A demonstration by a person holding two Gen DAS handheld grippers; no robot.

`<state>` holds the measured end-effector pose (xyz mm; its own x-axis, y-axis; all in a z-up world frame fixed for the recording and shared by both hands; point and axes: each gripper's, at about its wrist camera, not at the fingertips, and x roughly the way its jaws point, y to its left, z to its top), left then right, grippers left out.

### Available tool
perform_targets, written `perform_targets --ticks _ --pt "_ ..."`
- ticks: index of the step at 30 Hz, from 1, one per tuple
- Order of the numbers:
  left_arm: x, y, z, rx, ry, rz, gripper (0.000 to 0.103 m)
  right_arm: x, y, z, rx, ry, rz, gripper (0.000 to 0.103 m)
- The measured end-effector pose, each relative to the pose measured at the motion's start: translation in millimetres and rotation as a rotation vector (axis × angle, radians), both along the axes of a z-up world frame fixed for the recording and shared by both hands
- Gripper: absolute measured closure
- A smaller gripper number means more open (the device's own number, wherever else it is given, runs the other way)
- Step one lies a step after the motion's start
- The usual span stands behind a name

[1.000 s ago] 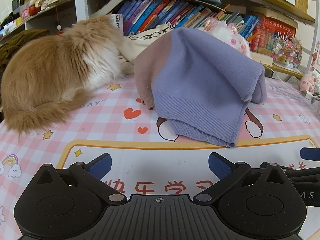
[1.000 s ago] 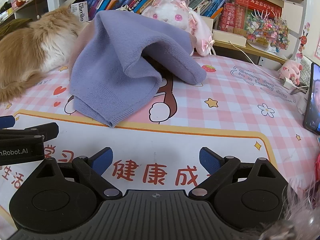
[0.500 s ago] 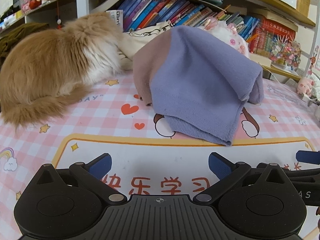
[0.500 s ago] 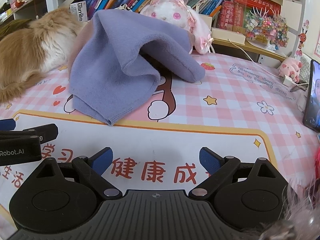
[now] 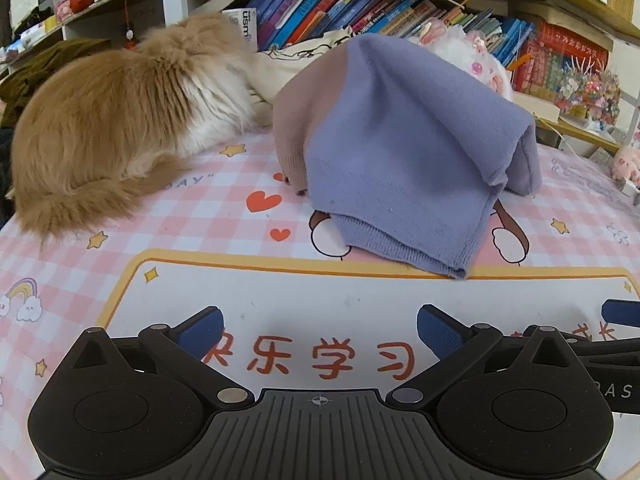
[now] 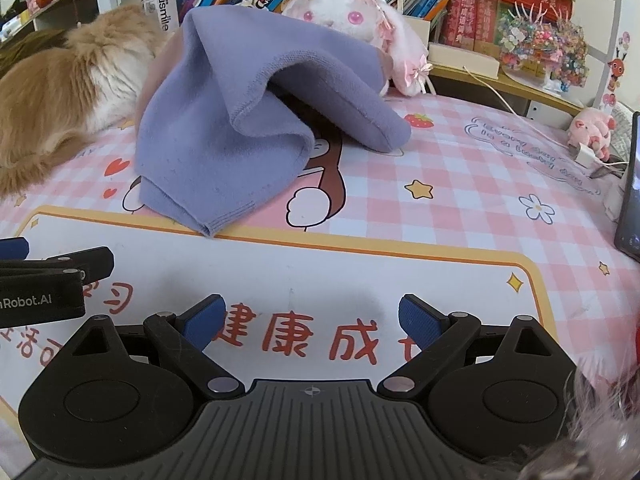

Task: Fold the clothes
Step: 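Move both grippers toward the crumpled lavender-mauve sweater, then grasp the sweater hem with the left gripper while the right gripper grasps another edge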

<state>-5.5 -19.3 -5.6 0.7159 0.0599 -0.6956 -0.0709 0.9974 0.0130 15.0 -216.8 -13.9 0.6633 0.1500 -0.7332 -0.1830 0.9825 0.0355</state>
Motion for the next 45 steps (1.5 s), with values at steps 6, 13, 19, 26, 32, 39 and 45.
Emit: perform_targets --ticks 6,13,19,26,32,39,45 --pt "-2 -15 0 0.031 0.0 0.024 0.0 8 -12 -2 0.016 0.004 0.03 0.009" --pt "-10 -28 -2 -0.025 -0.021 0.052 0.0 9 -31 -7 0.055 0.023 0.098 0.009" --pt "-15 -43 -5 -0.014 -0.01 0.072 0.0 11 -51 -6 0.136 0.013 0.144 0.009" --pt "-8 -69 4 0.097 -0.044 0.022 0.0 17 -83 -6 0.406 0.018 0.107 0.009" --pt "11 -93 18 0.243 -0.092 -0.075 0.0 20 -97 -8 0.497 0.057 0.059 0.009" --pt "60 -108 42 0.217 -0.137 -0.106 0.0 18 -106 -12 0.551 0.033 0.07 0.009" --pt "104 -130 31 0.283 -0.031 -0.145 0.0 22 -115 -15 0.617 0.055 0.056 0.009"
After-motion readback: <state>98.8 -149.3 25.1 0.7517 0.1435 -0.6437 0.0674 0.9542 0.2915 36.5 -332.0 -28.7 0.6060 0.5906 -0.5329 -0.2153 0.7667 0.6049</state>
